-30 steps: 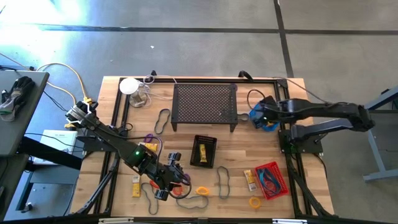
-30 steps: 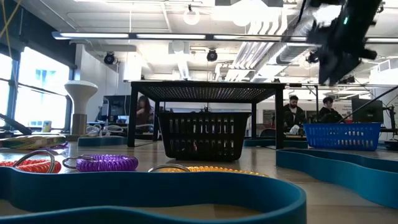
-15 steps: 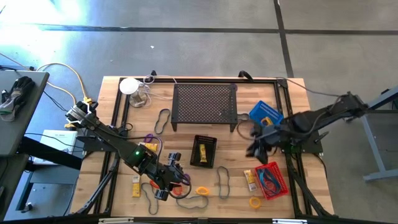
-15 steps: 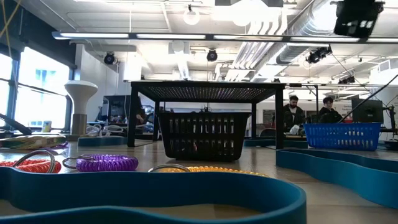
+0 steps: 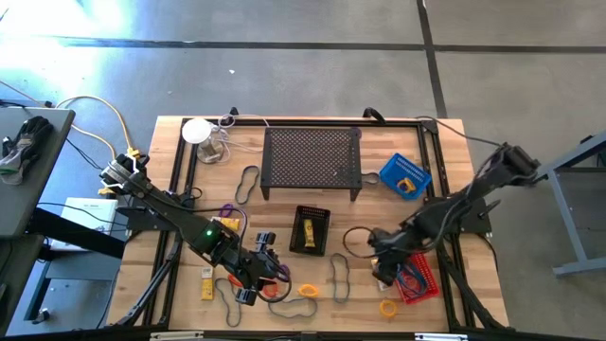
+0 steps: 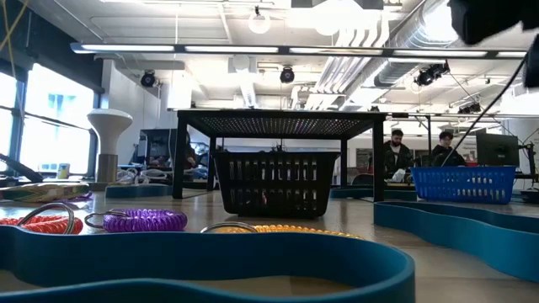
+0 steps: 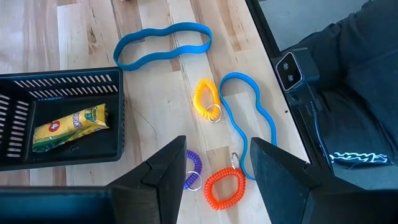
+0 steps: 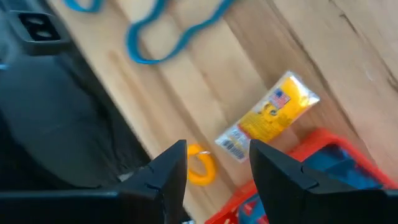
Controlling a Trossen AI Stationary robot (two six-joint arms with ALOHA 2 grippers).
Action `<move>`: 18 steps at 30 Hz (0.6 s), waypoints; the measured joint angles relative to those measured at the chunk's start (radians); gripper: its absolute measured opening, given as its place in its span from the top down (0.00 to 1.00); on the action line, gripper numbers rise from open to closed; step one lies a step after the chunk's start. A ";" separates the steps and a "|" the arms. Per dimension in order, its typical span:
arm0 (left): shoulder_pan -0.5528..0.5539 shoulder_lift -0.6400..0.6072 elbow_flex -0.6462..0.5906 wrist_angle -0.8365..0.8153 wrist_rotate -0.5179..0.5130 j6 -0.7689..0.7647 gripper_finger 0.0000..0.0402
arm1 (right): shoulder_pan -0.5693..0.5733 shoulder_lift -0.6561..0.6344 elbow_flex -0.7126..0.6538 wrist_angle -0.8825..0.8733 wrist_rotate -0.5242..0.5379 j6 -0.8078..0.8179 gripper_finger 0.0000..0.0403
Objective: Pick & Place Office Desk Supplies
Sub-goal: Put the yellow crayon box into the black bin
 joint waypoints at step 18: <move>0.000 0.000 0.000 0.000 0.000 0.000 0.57 | -0.193 0.149 0.000 -0.095 -0.137 -0.051 0.60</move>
